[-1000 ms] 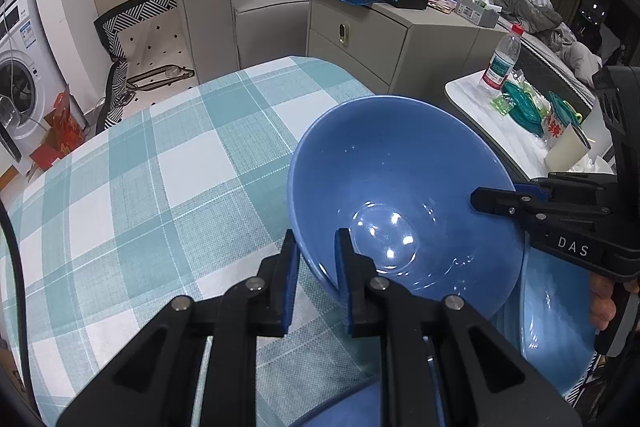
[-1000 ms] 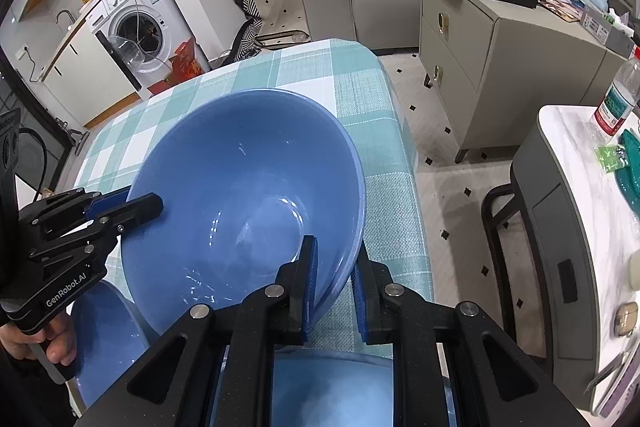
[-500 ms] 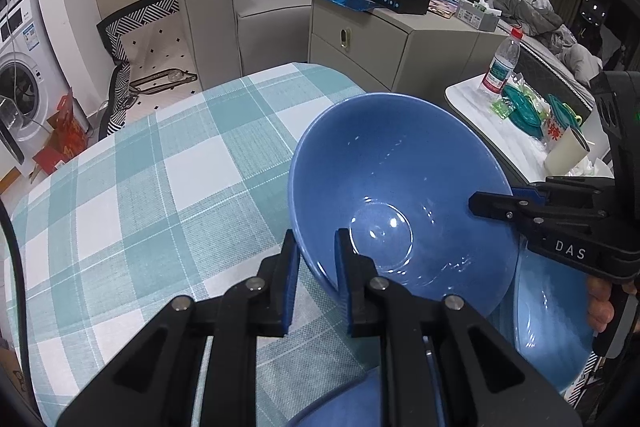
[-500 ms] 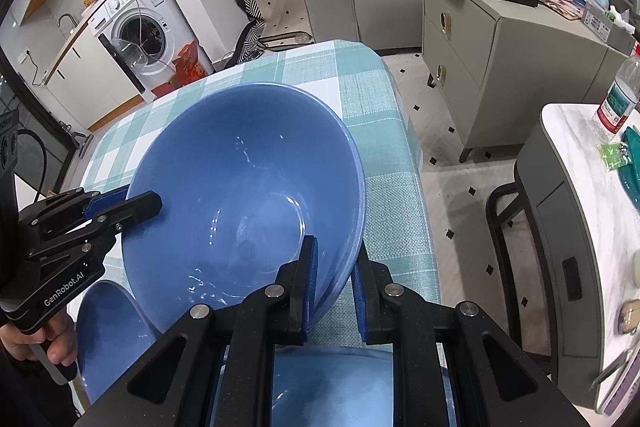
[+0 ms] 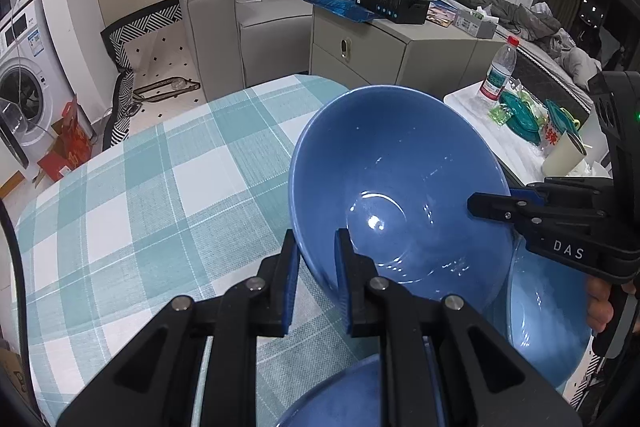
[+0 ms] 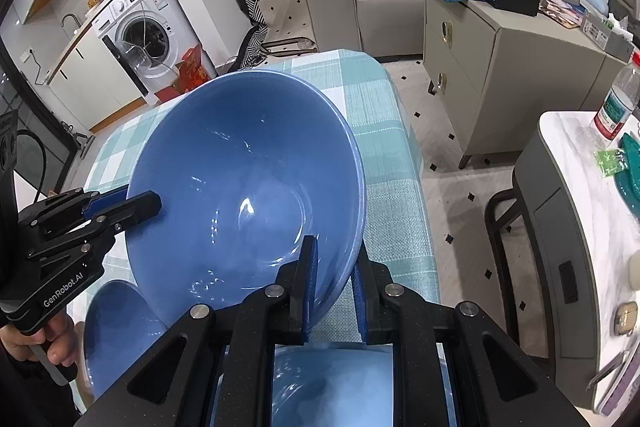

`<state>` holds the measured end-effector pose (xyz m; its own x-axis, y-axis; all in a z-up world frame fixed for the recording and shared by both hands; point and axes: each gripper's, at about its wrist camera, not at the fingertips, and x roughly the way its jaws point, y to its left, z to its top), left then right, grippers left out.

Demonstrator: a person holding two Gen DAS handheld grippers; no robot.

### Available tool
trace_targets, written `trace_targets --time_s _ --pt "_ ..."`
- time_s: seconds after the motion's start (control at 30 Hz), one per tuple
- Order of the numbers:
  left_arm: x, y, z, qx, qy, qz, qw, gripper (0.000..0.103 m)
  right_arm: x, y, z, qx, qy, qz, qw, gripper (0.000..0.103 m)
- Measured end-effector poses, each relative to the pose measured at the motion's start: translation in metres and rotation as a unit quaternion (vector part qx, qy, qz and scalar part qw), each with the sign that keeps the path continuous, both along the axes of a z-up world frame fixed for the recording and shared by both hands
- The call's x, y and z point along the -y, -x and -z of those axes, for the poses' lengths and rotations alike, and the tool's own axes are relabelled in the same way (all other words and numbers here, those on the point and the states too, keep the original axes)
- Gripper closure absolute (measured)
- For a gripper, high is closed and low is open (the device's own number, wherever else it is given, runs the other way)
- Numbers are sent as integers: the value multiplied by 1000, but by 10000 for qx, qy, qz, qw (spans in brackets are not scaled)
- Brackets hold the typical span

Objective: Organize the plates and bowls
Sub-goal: 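Lift the dark blue bowl with both grippers and carry it over the lighter blue bowl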

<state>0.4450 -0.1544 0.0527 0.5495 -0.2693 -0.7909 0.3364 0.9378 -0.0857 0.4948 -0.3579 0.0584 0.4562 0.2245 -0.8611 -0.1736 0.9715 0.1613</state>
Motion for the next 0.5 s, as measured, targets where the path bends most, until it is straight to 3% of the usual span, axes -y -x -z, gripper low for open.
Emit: trace_targets --time_s 0.5 --pt "-9 15 -25 283 70 -33 9996 88 -9 17 -29 268 50 -65 9996 87"
